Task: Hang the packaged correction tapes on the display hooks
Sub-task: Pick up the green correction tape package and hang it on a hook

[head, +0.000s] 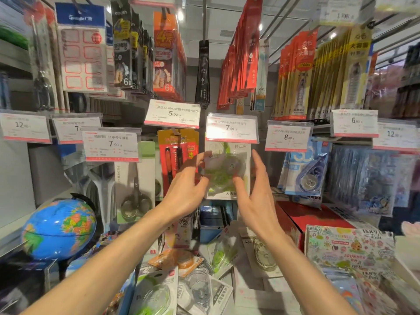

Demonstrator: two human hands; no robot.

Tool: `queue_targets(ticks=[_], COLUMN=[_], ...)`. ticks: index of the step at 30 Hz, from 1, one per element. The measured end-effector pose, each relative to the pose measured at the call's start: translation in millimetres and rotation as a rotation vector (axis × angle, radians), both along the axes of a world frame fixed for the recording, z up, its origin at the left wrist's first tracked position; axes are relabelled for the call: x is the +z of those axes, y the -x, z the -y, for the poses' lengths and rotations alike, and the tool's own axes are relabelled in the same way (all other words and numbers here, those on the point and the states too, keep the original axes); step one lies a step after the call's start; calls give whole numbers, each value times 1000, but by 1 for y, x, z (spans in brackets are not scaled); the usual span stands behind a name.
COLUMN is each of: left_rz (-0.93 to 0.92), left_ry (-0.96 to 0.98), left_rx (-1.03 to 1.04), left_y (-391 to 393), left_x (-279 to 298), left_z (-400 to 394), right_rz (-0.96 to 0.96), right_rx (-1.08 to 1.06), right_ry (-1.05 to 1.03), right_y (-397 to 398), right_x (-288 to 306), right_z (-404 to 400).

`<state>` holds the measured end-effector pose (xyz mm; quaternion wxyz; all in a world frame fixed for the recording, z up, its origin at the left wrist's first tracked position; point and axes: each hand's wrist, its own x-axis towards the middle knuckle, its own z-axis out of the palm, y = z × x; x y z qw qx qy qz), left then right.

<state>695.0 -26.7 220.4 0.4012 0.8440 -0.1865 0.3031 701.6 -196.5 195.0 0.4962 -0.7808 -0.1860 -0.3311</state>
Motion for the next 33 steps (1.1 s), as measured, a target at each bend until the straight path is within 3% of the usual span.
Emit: queue_targets(ticks=[4,10,16,23,27,33], left_rz=[3,-11,19,-17,-124,-294], left_ry=[-92,-154,-149,-261,-410,-799], left_rx=[65,118,90,137,106,144], left_y=[-18,-31,-20,6,22,36], left_x=[-5,-5,-10,-58,-96,-139], left_z=[0,-1,-7,-51,-86,-117], right_rz=[-41,-80,-92,-196,-325,-667], right_rx=[-39,-72,-43,-43,-124,92], right_ry=[180,254,232,137,252,476], right_y=[-9,-22,-26,-7,2,15], right_x=[-4,0,-3,-28,-58,-107], right_z=[-3,-7,-8,-4,-10,-48])
